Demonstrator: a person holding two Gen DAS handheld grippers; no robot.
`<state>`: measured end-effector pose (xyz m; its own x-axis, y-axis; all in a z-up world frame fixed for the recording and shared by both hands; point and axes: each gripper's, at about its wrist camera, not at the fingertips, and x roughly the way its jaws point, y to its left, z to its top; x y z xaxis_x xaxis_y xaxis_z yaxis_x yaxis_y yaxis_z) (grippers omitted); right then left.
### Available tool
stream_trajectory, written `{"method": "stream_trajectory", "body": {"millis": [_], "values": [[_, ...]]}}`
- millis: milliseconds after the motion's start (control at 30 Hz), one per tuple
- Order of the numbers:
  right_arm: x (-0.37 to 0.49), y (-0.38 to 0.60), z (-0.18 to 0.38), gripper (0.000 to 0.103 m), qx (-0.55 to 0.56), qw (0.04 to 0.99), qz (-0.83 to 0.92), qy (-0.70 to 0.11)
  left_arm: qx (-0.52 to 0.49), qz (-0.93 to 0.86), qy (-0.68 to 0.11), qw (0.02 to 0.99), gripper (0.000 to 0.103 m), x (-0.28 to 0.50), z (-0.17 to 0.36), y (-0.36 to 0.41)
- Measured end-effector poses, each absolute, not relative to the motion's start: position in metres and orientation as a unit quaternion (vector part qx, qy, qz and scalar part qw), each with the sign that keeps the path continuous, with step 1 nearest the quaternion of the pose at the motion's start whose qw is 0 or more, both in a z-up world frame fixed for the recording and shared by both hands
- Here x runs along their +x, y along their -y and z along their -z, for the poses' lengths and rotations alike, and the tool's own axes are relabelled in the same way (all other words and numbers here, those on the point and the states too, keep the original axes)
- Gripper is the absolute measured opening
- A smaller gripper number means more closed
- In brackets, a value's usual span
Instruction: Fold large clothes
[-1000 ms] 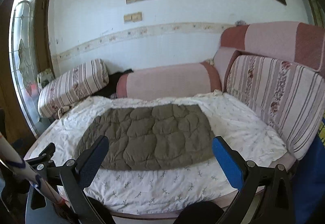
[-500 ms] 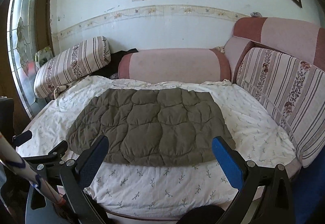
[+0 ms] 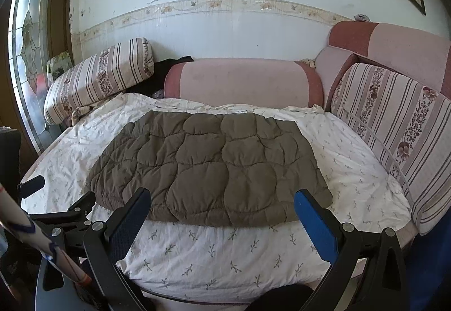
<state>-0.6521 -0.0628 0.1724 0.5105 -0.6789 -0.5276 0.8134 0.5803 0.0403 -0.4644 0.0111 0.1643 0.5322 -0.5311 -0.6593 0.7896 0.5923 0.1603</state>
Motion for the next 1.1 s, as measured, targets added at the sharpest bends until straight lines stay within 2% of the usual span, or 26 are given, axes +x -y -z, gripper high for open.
{"method": "stream_trajectory", "body": {"millis": [1100], "values": [[-0.6532, 0.0581, -0.1695, 0.103, 0.141, 0.858, 0.434, -0.238, 0.235, 0.397, -0.294, 0.837, 0.103, -0.4691, -0.1594, -0.0132]]}}
